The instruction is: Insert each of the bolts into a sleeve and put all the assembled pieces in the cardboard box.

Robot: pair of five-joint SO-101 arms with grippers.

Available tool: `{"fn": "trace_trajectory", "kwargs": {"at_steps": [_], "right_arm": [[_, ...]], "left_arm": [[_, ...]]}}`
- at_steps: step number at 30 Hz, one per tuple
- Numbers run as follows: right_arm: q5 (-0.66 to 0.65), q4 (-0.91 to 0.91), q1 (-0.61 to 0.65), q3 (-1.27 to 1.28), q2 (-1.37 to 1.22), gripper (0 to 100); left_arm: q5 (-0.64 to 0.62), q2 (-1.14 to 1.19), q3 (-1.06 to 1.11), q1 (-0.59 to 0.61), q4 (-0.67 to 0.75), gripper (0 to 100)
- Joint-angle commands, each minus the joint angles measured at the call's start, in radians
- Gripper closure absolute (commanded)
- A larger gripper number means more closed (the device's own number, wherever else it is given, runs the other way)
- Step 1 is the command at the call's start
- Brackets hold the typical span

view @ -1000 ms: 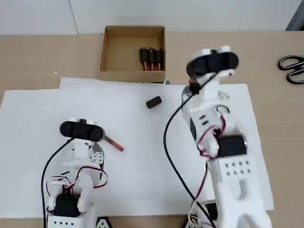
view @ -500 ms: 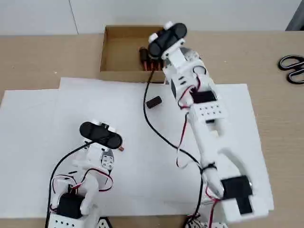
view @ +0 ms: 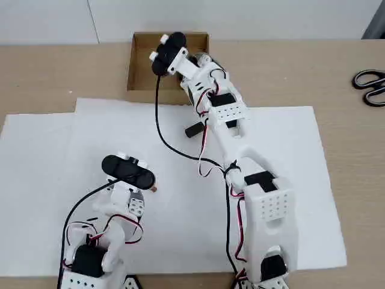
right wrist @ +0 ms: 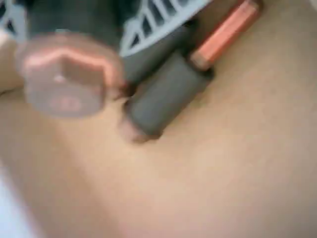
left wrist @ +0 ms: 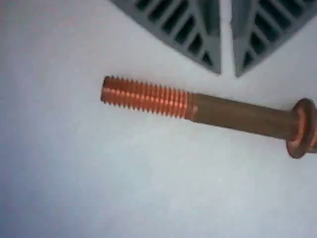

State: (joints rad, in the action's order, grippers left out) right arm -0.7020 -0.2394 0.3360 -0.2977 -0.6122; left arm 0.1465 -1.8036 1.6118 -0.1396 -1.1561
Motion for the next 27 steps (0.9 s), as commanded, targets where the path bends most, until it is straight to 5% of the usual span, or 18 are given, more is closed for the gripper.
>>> {"fn": "trace_trajectory", "kwargs": {"at_steps": [1,11,19,27], "right_arm": [[-0.012,0.033,0.004,-0.080,0.010,84.1],[-0.008,-0.010,-0.010,-0.081,0.065,80.9],[0.150,-0.415,-0.010,-0.080,0.338,99.8],[0.178,-0.900,-0.019,-0.080,0.509,98.8]], "left_arm": [[-0.015,-0.006,-0.008,0.006,-0.008,99],[-0.025,-0.006,-0.019,0.068,-0.046,99],[-0.025,-0.006,-0.019,0.069,-0.046,99],[-0.026,-0.006,-0.019,0.069,-0.046,99]]}}
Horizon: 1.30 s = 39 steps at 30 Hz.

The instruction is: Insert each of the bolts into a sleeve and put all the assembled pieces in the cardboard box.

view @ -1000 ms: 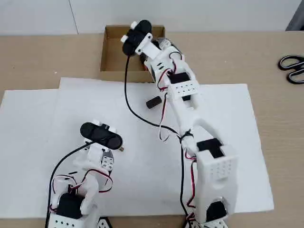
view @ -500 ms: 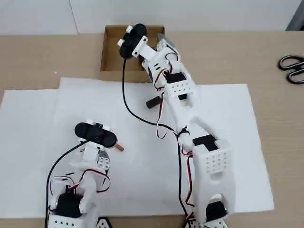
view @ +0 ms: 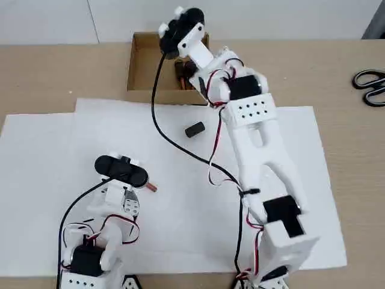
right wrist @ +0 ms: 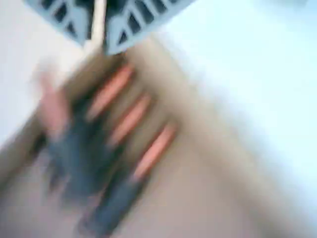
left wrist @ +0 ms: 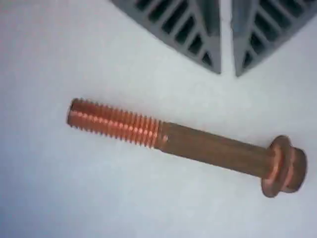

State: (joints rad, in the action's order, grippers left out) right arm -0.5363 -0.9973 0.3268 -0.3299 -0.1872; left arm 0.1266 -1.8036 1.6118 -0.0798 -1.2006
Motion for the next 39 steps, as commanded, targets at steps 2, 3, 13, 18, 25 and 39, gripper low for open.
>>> {"fn": "trace_trajectory", "kwargs": {"at_steps": [2,3,13,18,25,39], "right_arm": [[0.011,-0.225,-0.008,-0.048,0.094,98.6],[0.011,-0.259,-0.008,-0.048,0.094,98.6],[-0.184,-0.372,-0.002,-0.043,0.050,95.7],[-0.311,-0.372,-0.002,-0.043,0.004,82.0],[-0.473,-0.371,0.015,-0.043,-0.071,77.2],[-0.597,-0.364,0.099,-0.048,-0.171,77.2]], "left_arm": [[-0.012,-0.006,-0.019,0.009,-0.002,99],[-0.023,-0.006,-0.019,0.009,-0.002,99],[-0.031,-0.006,-0.019,0.011,-0.002,99],[-0.031,-0.006,-0.019,0.011,-0.002,99],[-0.026,-0.006,-0.019,0.011,-0.002,99],[-0.029,-0.006,-0.019,0.011,-0.002,99]]}}
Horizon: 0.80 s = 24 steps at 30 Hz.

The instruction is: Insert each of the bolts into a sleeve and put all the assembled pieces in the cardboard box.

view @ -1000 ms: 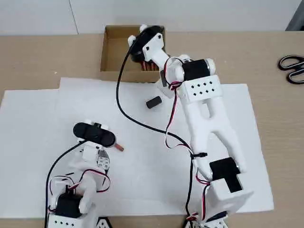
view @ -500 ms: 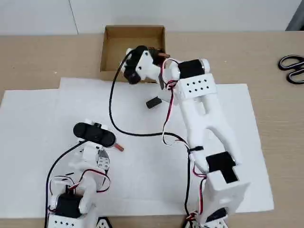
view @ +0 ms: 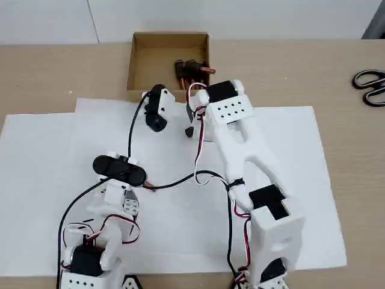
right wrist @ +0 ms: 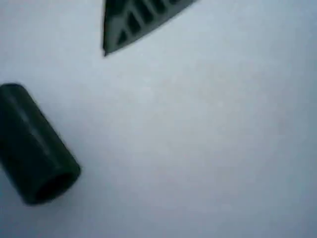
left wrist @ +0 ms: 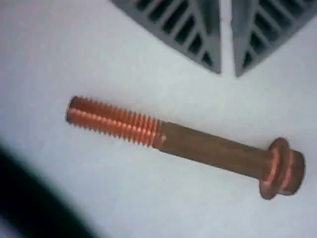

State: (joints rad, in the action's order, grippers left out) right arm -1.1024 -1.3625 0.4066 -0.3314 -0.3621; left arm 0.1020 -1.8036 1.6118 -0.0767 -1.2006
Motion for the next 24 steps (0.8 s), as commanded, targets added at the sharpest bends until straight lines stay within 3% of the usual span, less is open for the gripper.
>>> {"fn": "trace_trajectory", "kwargs": {"at_steps": [1,24], "right_arm": [[-0.043,0.002,0.025,-0.046,-0.001,77.2],[-0.189,0.171,0.010,-0.048,-0.208,77.2]], "left_arm": [[-0.005,-0.006,-0.019,0.008,-0.002,99],[-0.006,-0.006,-0.019,0.008,-0.003,99]]}}
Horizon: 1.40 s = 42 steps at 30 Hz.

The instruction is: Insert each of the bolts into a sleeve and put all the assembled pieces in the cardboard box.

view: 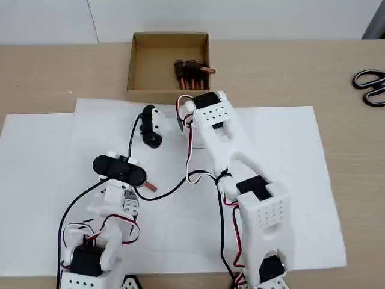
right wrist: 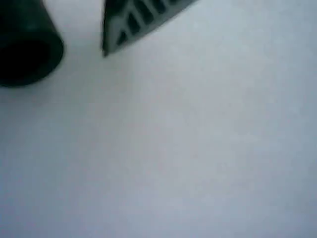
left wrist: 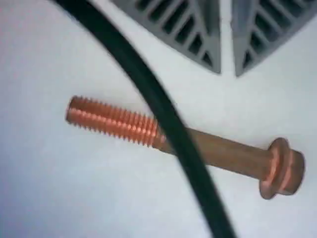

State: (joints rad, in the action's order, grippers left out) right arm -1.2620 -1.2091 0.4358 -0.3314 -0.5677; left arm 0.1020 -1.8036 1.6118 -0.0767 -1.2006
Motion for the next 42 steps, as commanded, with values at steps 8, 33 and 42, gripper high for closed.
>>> {"fn": "trace_trajectory", "kwargs": {"at_steps": [8,33,42], "right_arm": [[-0.043,0.062,-0.056,-0.048,-0.094,92.8],[0.330,-0.331,-0.084,-0.519,-0.107,99.5],[0.638,-0.524,-0.134,-0.868,-0.094,99.5]], "left_arm": [[-0.008,-0.006,-0.019,0.008,-0.003,99],[-0.008,-0.006,-0.019,0.008,-0.002,99],[-0.008,-0.006,-0.019,0.008,-0.002,99]]}}
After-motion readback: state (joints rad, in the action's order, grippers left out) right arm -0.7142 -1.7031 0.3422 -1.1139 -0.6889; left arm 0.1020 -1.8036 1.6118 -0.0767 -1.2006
